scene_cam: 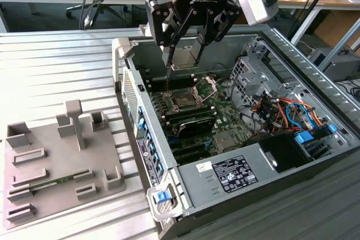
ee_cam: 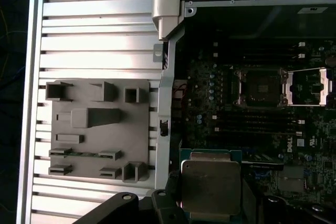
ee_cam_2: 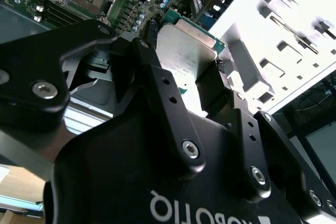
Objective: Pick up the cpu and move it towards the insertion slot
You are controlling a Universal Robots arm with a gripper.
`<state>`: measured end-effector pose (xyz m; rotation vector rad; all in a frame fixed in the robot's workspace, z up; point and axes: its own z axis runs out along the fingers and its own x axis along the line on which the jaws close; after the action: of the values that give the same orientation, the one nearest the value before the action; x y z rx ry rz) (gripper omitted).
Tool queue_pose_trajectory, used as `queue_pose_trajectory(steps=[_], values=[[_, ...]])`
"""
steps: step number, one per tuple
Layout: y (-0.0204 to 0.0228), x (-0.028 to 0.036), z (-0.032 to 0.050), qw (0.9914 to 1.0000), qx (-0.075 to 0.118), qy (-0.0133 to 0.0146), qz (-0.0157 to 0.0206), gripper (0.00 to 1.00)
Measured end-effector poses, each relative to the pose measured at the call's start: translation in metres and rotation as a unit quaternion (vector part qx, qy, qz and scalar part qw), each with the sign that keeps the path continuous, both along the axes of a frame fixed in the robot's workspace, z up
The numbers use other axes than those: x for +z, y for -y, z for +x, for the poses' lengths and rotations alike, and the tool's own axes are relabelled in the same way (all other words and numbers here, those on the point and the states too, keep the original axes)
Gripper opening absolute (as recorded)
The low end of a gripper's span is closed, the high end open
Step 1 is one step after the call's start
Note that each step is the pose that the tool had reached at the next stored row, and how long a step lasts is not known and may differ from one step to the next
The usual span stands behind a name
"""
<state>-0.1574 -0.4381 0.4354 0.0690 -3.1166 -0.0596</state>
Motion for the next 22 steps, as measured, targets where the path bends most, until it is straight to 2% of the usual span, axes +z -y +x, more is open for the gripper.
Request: queue_pose_trajectory(steps=[22], values=[[0.0000, -0.0002, 0.0317, 1.00000, 0.000, -0.0012, 0.0000, 0.55]])
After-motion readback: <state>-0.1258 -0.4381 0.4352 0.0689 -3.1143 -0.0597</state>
